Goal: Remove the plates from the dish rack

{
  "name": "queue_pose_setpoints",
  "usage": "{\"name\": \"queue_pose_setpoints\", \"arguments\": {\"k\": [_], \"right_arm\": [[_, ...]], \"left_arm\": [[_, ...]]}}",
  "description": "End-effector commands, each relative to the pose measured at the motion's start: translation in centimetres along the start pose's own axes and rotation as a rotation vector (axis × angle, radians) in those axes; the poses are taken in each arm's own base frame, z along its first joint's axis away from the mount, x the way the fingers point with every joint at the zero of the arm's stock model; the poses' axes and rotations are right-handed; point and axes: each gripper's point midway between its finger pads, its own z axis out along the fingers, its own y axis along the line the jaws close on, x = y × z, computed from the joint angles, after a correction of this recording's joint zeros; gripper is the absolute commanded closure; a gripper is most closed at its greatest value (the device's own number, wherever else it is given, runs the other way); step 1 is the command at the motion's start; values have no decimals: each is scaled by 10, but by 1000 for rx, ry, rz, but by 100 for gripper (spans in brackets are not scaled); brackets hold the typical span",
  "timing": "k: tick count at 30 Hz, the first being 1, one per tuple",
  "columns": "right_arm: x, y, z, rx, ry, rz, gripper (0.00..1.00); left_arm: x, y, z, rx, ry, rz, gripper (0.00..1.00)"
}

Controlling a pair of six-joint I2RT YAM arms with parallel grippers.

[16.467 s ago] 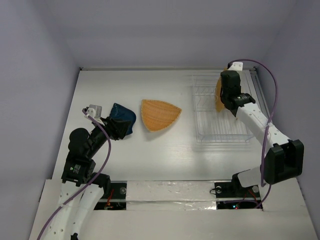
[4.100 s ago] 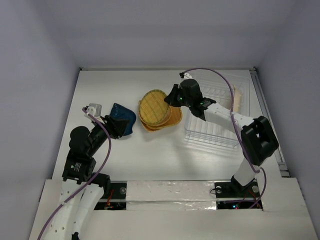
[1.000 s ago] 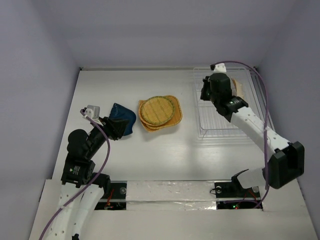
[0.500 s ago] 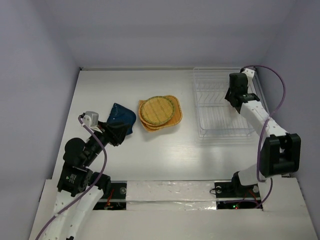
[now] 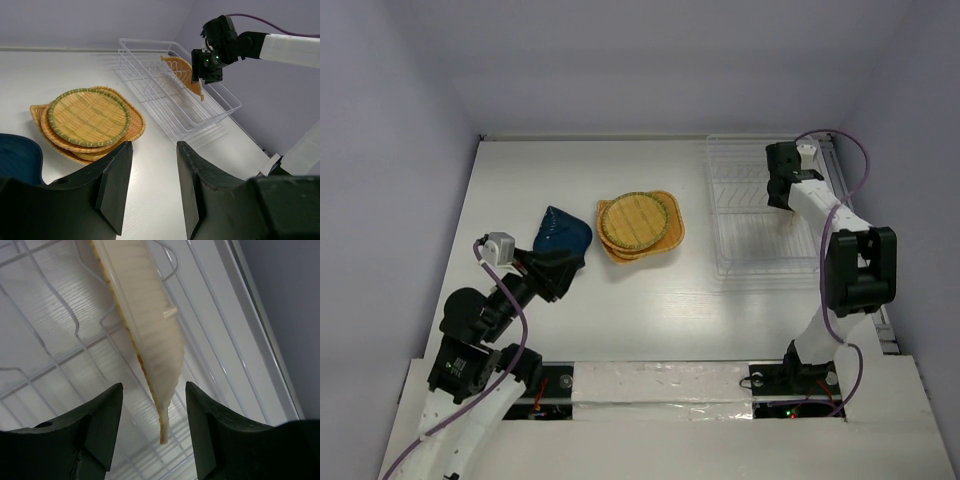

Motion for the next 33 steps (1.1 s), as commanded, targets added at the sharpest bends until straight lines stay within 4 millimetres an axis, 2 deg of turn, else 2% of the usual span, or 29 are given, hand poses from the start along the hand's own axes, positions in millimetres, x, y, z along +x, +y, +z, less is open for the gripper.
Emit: {"name": "queue_pose_setpoints", "arguments": {"k": [1, 10, 15, 16, 18, 21, 25, 28, 33], "right_arm": [[-11, -18, 4, 127, 1, -56, 42], [-16, -26, 20, 256, 14, -137, 51], [-19, -24, 13, 341, -25, -212, 60], [-20, -28, 13, 375, -30, -222, 65], [-20, -25, 13, 389, -28, -233, 66], [-20, -25, 12, 415, -34, -252, 79], [-27, -19, 2, 439, -75, -264, 91], [-35, -23, -4, 458, -87, -263, 100], [-56, -32, -25, 539, -136, -283, 100]], "left_arm": [[-12, -7, -3, 21, -48, 12, 62], [-11, -9, -4, 26, -45, 9, 62], [-11, -9, -3, 28, -43, 7, 62], [-11, -8, -3, 25, -43, 5, 62], [-10, -8, -2, 24, -40, 5, 62], [-10, -7, -2, 23, -39, 4, 62], [-9, -7, -2, 21, -38, 2, 62], [-10, -8, -2, 24, -40, 3, 62], [-10, -8, -2, 24, -40, 3, 62]]}}
